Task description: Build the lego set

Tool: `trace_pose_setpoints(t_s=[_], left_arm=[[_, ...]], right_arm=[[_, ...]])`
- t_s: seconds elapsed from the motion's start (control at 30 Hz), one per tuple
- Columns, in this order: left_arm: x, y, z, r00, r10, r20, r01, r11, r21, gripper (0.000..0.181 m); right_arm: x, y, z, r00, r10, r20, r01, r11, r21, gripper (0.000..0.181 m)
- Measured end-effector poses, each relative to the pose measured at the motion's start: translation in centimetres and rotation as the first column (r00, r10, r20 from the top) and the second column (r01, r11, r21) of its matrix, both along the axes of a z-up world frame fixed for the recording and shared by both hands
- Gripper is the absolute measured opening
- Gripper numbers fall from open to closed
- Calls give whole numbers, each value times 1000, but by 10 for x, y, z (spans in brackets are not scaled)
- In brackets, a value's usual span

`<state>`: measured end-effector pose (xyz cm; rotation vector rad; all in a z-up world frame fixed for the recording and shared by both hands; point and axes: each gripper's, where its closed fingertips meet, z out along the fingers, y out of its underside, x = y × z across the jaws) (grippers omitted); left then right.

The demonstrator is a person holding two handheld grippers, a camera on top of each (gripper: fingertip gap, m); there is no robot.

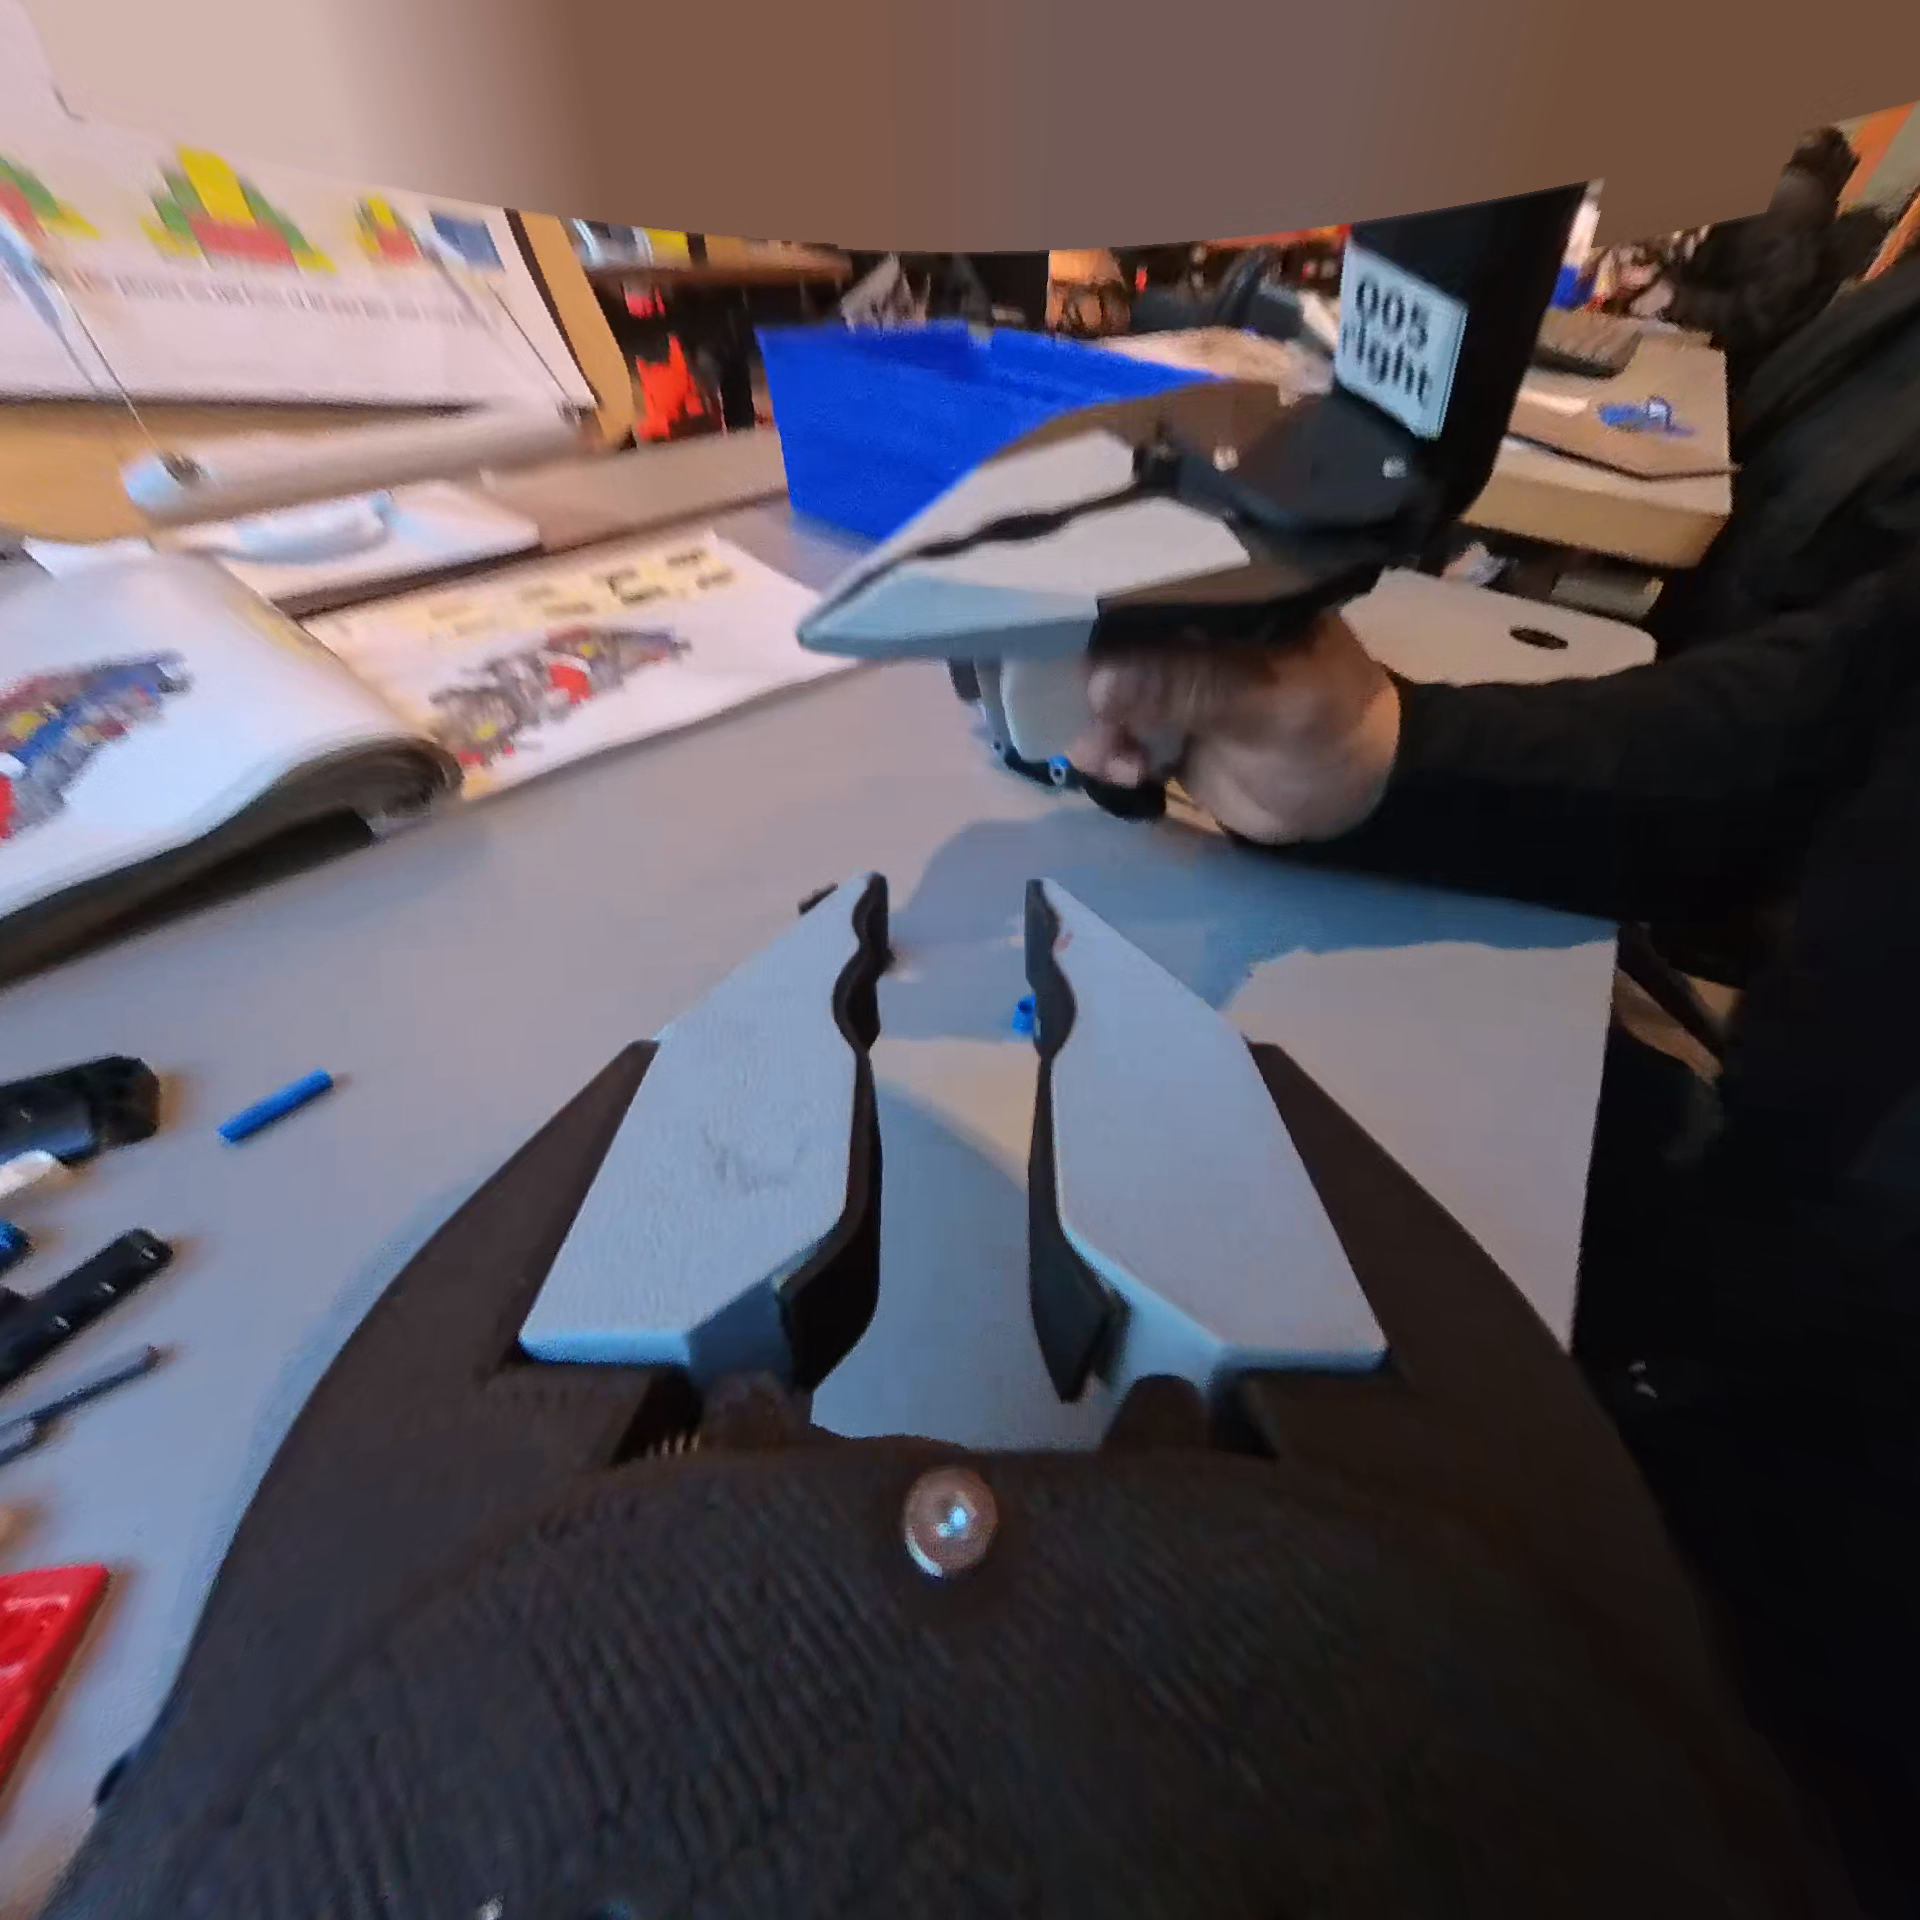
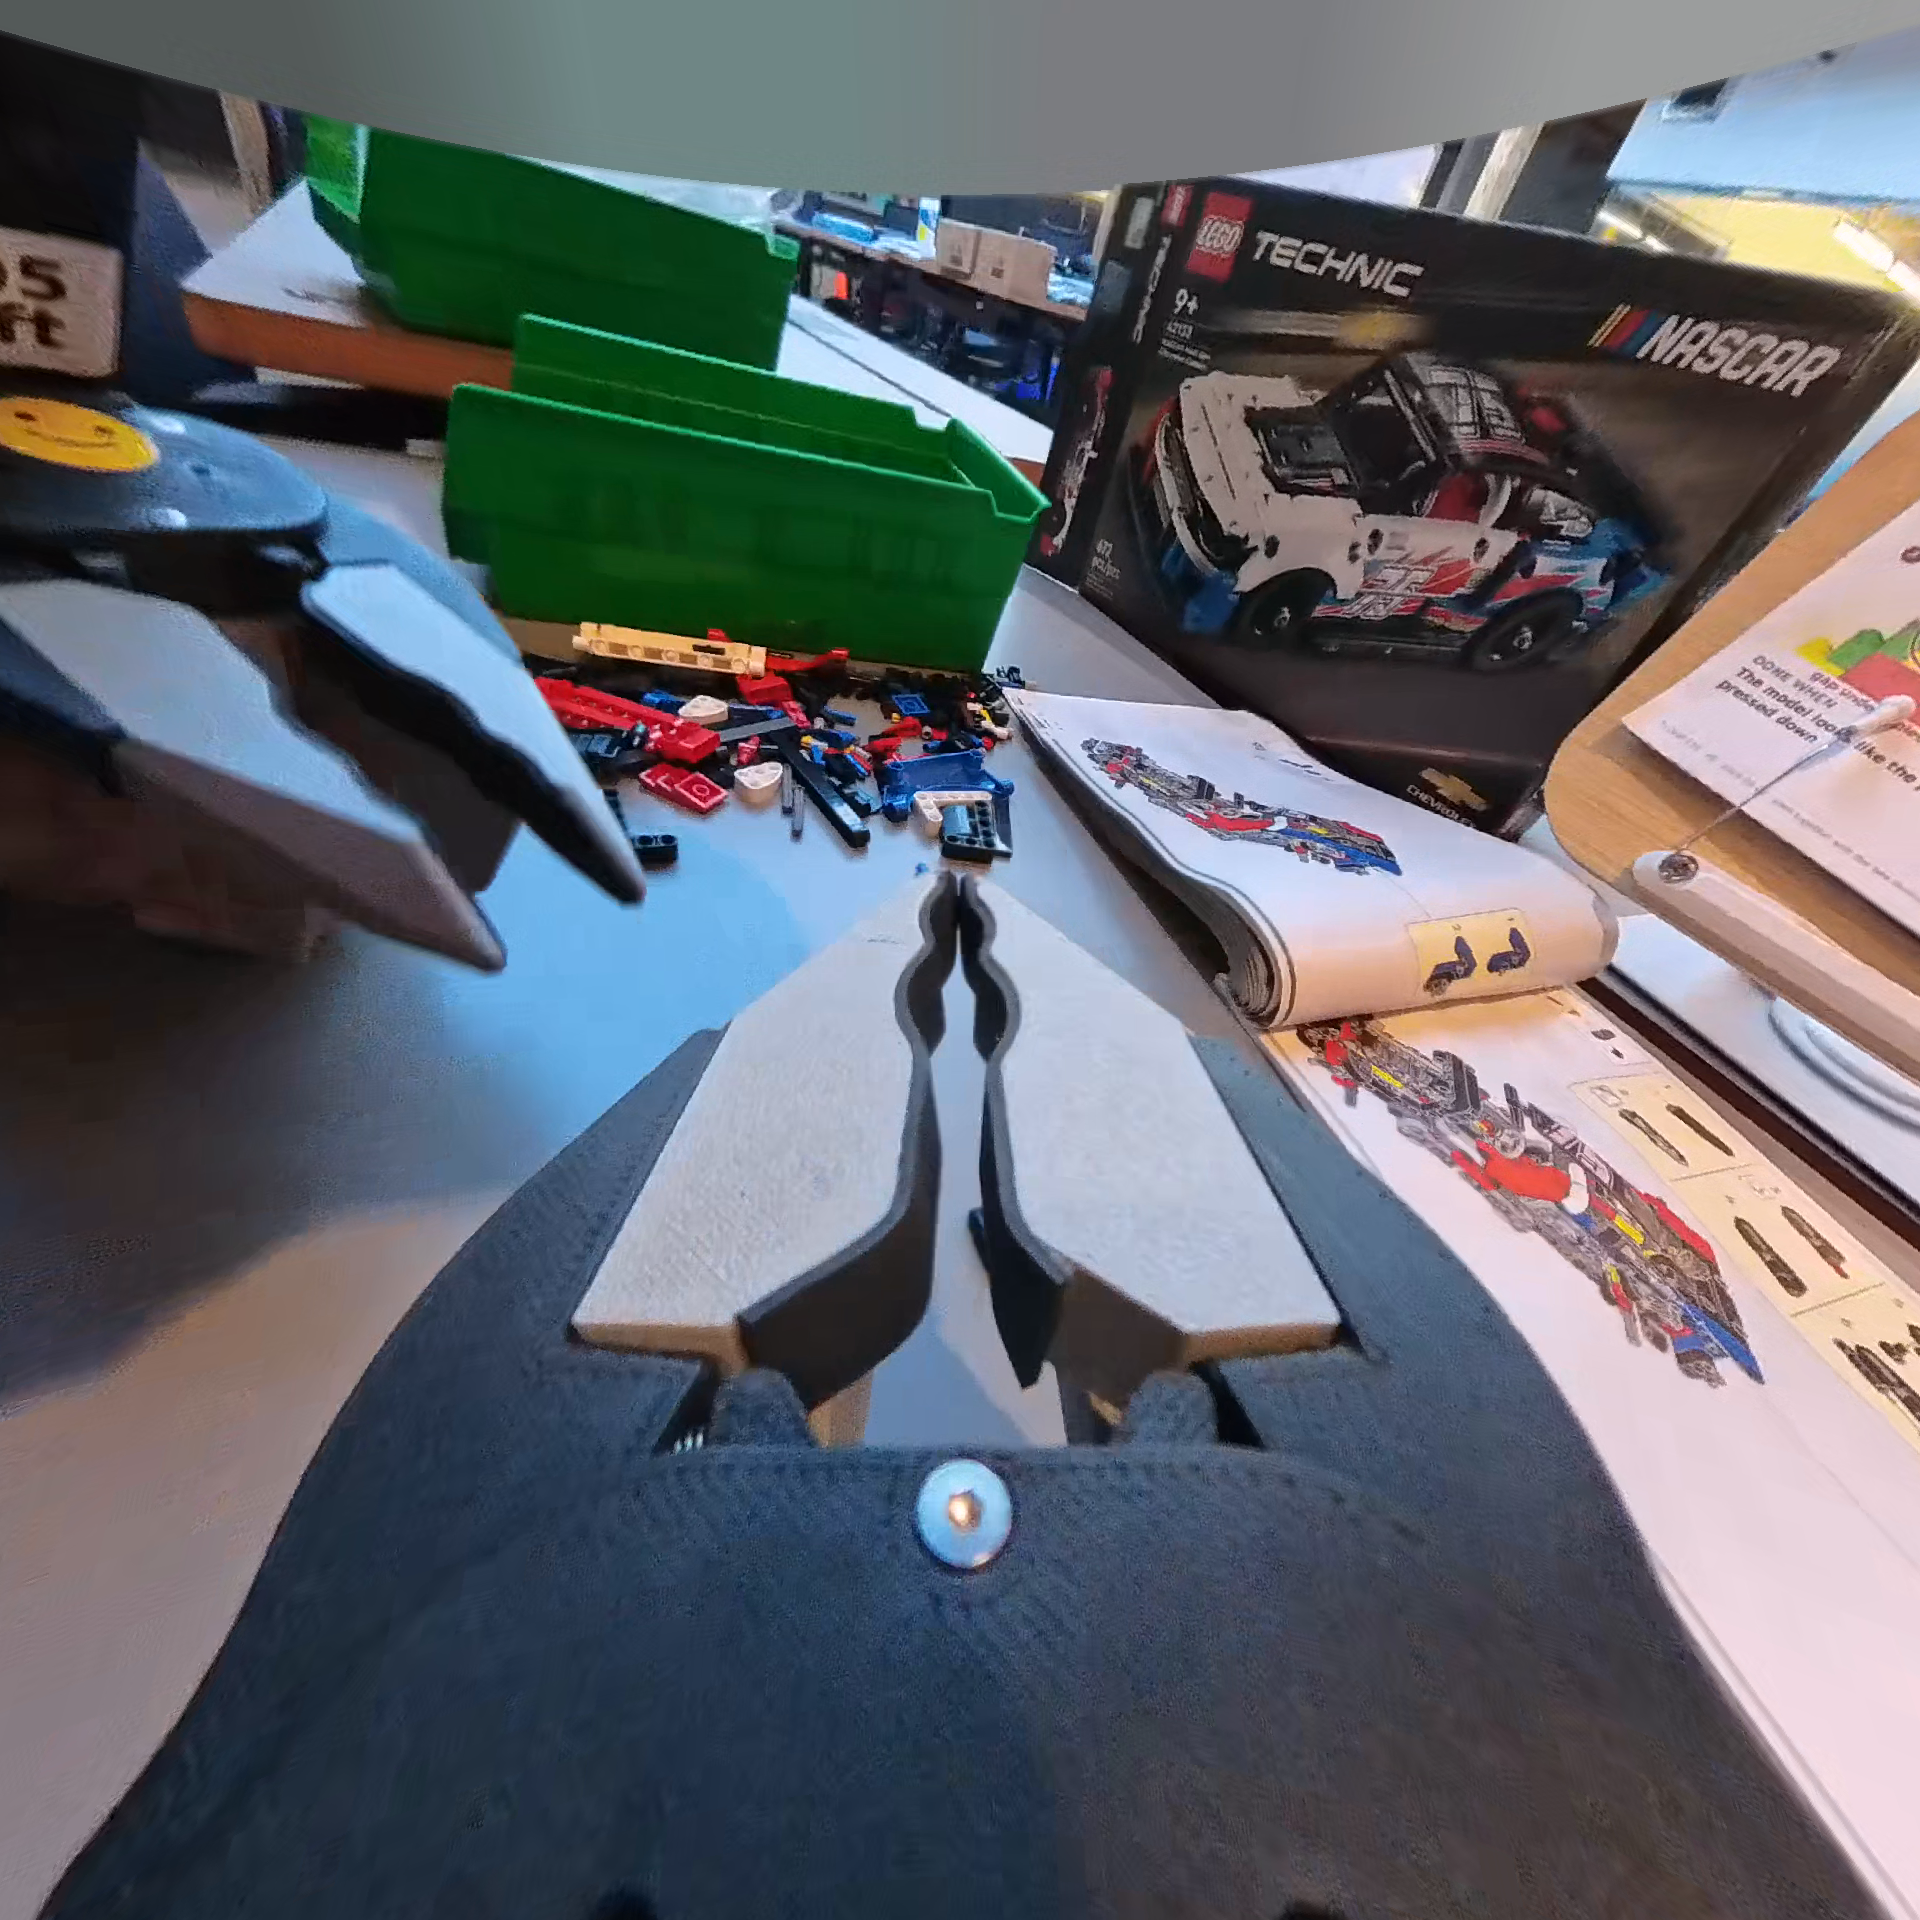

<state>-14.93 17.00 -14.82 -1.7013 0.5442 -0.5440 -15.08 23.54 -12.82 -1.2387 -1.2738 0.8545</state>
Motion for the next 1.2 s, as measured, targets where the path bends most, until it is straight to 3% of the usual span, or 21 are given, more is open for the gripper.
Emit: trace_pose_setpoints(t_s=[0.23,0.33,0.5,1.2], left_arm=[[-6,4,9,998,68,-9,-67,993,95,20],[-10,2,15,995,101,2,-101,985,139,6],[-10,8,8,994,108,-12,-107,991,83,4],[-20,15,10,983,181,6,-181,980,84,8]], right_arm=[[4,-3,-4,999,29,-24,-32,995,-97,0],[3,-7,-8,997,68,-27,-71,987,-142,0],[7,-6,-1,997,64,-50,-70,988,-140,0],[23,22,10,994,-62,-86,38,968,-248,1]])
